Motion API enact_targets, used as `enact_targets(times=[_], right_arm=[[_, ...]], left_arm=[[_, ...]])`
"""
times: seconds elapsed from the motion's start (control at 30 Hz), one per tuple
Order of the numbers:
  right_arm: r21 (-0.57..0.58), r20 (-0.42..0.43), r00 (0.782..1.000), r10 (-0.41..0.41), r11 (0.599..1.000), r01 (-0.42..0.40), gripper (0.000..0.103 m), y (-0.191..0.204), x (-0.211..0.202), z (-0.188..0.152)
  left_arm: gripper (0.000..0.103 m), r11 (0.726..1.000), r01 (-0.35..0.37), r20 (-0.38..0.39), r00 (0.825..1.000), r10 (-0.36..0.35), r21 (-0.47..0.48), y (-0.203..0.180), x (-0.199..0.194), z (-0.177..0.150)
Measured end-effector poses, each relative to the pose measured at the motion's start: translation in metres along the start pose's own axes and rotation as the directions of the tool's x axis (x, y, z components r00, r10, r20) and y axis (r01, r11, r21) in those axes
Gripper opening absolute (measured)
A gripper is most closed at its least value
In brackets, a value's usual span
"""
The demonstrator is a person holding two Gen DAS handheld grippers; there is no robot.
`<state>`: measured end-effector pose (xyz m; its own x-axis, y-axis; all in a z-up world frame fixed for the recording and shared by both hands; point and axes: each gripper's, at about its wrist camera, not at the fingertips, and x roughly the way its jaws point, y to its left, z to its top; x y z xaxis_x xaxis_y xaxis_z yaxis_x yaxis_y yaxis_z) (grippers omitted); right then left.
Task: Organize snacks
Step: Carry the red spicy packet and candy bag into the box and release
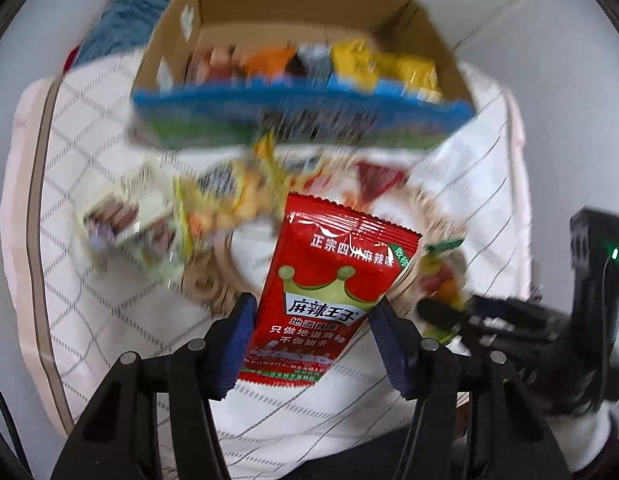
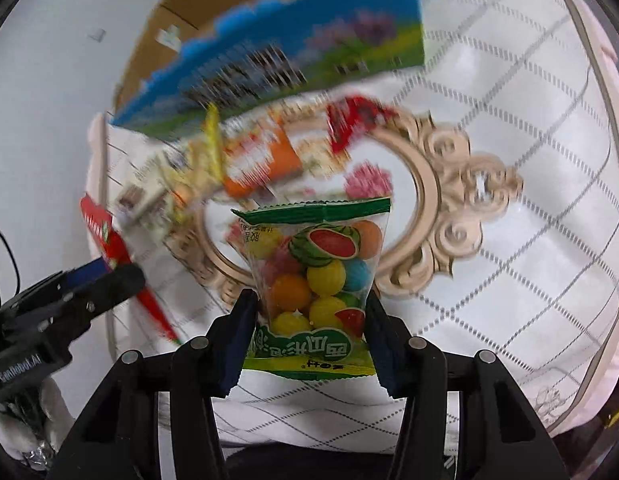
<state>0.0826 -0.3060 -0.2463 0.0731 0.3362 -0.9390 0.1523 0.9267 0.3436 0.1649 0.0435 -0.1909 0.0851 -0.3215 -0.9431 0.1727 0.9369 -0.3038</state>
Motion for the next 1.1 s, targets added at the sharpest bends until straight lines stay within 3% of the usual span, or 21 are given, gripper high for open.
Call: enact_targets(times=[0.17,0.37,0.57,0.73,1.0,1.07,1.1], right_arm=[[-0.006,0.078,0.996,0.044,0.999,-0.044,0.055,0.012,-0.036,0.032],[-0.021,0.178,0.983,0.038,0.999,-0.035,0.055,0.027,-0.070,0.108],[-0.034,0.221,0.975,-0.030,0.999,0.038,0.055,0.038,-0.067,0.198],[-0.022,0.206,0.974,-0.093,0.995,0.099,0.055,0.036,-0.042,0.262],[0.010,0.097,0.983,-0.157,0.988,0.156,0.056,0.025,0.019,0.331],[0.003,0.081,0.979,-0.186,0.982,0.187,0.069,0.026,0.028,0.337],[-0.005,0.087,0.977,-0.196,0.980,0.197,0.086,0.027,0.031,0.340]], left_arm=[[0.055,0.997,0.075,0.076,0.994,-0.072,-0.029,-0.003,-0.029,0.050],[0.055,0.988,0.140,0.142,0.981,-0.130,-0.062,-0.002,-0.045,0.128],[0.055,0.990,0.108,0.149,0.984,-0.095,-0.087,0.013,-0.036,0.218],[0.055,0.992,0.057,0.110,0.993,-0.045,-0.109,0.033,-0.006,0.276],[0.055,0.987,0.003,-0.021,1.000,-0.007,-0.162,0.061,0.052,0.319],[0.057,0.982,-0.011,-0.056,0.998,0.000,-0.188,0.069,0.064,0.322],[0.061,0.980,-0.012,-0.063,0.998,-0.001,-0.197,0.072,0.068,0.322]])
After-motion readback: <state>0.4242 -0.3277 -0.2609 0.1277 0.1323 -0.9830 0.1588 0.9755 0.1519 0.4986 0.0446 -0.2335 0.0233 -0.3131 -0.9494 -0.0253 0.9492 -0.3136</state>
